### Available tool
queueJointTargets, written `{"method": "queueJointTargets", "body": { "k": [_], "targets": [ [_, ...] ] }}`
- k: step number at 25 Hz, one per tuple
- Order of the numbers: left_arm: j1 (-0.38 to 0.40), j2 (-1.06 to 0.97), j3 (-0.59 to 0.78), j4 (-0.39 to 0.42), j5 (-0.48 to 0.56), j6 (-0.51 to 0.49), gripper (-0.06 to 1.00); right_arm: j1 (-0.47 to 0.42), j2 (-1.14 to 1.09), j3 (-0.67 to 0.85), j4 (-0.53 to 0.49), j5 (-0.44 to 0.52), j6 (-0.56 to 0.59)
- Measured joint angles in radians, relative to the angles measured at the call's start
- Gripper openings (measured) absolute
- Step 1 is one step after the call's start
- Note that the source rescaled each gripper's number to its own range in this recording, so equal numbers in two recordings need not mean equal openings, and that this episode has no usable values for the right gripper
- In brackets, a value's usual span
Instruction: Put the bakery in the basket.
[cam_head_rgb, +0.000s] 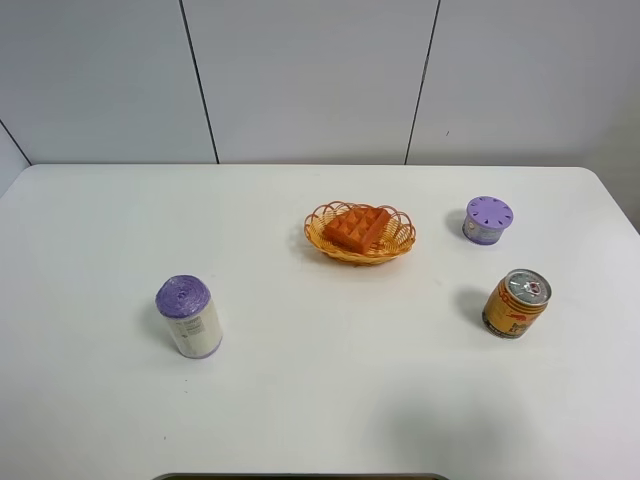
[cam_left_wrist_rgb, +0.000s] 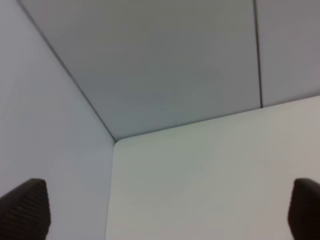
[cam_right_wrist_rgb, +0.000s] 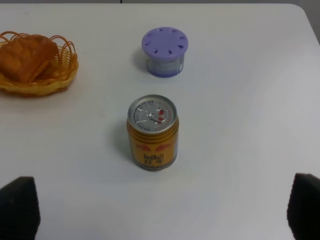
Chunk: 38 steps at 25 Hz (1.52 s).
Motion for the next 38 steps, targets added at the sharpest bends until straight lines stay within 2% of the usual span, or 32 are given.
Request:
{"method": "queueJointTargets", "body": {
  "k": [6, 13, 22, 28, 32, 38],
  "targets": [
    [0.006, -0.183, 0.145, 0.013, 0.001, -0.053, 0.92, 0.000, 0.000, 0.000, 0.000, 0.000, 0.000],
    [0.158, -0.342, 0.270, 0.027, 0.002, -0.029, 0.92, 0.000, 0.000, 0.000, 0.000, 0.000, 0.000],
    [0.305, -0.501, 0.424, -0.143, 0.001, -0.031, 0.92, 0.000, 0.000, 0.000, 0.000, 0.000, 0.000],
    [0.398, -0.617, 0.569, -0.227, -0.011, -0.053, 0.92, 0.000, 0.000, 0.000, 0.000, 0.000, 0.000],
    [0.430, -0.692, 0.667, -0.282, -0.052, -0.054, 0.92, 0.000, 0.000, 0.000, 0.000, 0.000, 0.000],
    [0.454, -0.716, 0.772, -0.316, -0.087, -0.054, 0.92, 0.000, 0.000, 0.000, 0.000, 0.000, 0.000]
  ]
}}
